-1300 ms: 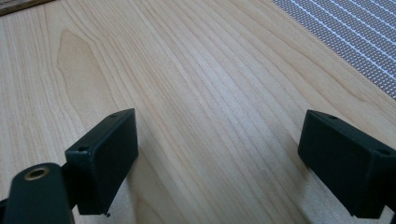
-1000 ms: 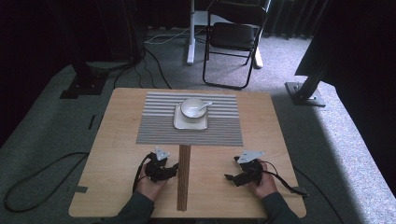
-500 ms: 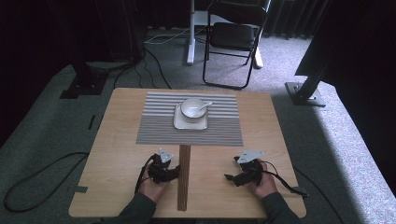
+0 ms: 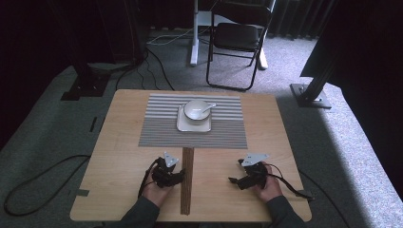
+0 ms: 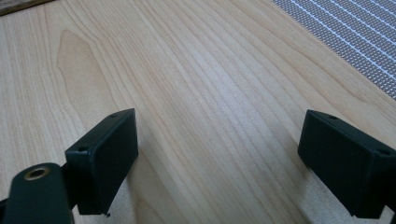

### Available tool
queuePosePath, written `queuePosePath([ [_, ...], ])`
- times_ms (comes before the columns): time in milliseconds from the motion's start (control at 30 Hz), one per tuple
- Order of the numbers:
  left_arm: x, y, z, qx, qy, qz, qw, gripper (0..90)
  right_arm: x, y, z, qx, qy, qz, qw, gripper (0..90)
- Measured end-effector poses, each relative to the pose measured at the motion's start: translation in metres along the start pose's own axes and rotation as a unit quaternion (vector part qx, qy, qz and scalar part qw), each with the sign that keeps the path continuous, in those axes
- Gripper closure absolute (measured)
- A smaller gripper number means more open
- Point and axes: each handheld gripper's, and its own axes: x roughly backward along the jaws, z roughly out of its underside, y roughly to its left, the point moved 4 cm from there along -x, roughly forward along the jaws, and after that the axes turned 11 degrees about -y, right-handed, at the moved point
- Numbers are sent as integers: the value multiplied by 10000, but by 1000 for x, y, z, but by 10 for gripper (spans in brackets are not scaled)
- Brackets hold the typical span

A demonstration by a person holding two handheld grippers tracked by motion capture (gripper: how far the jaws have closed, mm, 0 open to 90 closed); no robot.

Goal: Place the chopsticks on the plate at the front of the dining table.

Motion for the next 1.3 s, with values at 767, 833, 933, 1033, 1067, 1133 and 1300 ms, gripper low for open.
queuePosePath([
  [767, 1, 1, 2, 40, 390, -194, 9990, 454, 0, 0, 0, 0, -1, -2, 10000, 116],
  [833, 2, 2, 2, 85, 403, -189, 9990, 482, 0, 0, 0, 3, 0, 0, 10000, 116],
  [933, 3, 4, 2, 123, 393, -200, 9990, 539, 0, 0, 0, 3, 0, 0, 10000, 115],
  [1033, 3, 5, 2, 116, 387, -179, 9990, 587, 0, 0, 0, 0, -3, -1, 10000, 115],
  [1067, 3, 5, 2, 115, 385, -178, 9990, 598, 0, 0, 0, -1, -1, -2, 10000, 115],
  [1133, 3, 4, 2, 112, 396, -170, 9990, 624, 0, 0, 0, -1, -2, -1, 10000, 116],
  [1300, 4, 6, 1, 184, 432, -168, 9988, 661, 0, 0, 0, 0, 0, -1, 10000, 115],
])
